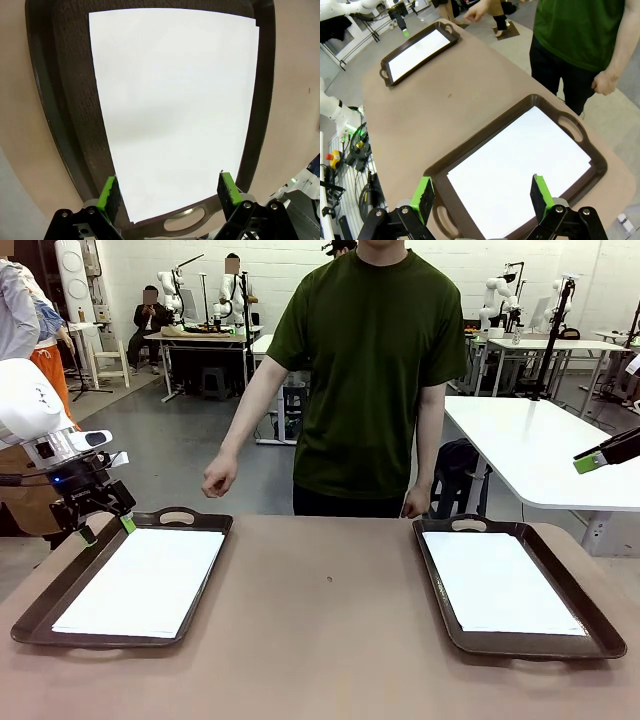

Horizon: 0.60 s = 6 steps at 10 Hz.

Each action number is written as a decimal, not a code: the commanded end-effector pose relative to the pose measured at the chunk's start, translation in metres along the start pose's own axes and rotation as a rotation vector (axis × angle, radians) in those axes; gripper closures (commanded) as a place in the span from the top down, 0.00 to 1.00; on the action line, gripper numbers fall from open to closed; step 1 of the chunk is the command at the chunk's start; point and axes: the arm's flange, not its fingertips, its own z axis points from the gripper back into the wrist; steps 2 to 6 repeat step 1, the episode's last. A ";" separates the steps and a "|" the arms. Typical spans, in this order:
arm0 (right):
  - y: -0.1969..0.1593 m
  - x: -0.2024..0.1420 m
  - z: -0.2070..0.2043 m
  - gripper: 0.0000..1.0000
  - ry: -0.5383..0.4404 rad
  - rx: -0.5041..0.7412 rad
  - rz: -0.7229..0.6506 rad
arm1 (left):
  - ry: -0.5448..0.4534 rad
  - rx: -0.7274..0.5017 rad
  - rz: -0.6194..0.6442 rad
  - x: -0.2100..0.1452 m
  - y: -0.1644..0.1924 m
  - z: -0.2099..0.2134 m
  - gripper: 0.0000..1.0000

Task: Sort the A4 documents.
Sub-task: Place the A4 Paper in the designated Handle tray.

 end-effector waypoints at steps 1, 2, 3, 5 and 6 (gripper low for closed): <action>0.001 0.000 -0.001 1.00 0.001 0.003 0.005 | 0.006 0.012 -0.006 -0.001 0.000 0.000 1.00; 0.001 0.000 -0.001 1.00 0.001 0.003 0.005 | 0.006 0.012 -0.006 -0.001 0.000 0.000 1.00; 0.001 0.000 -0.001 1.00 0.001 0.003 0.005 | 0.006 0.012 -0.006 -0.001 0.000 0.000 1.00; 0.001 0.000 -0.001 1.00 0.001 0.003 0.005 | 0.006 0.012 -0.006 -0.001 0.000 0.000 1.00; 0.001 0.000 -0.001 1.00 0.001 0.003 0.005 | 0.006 0.012 -0.006 -0.001 0.000 0.000 1.00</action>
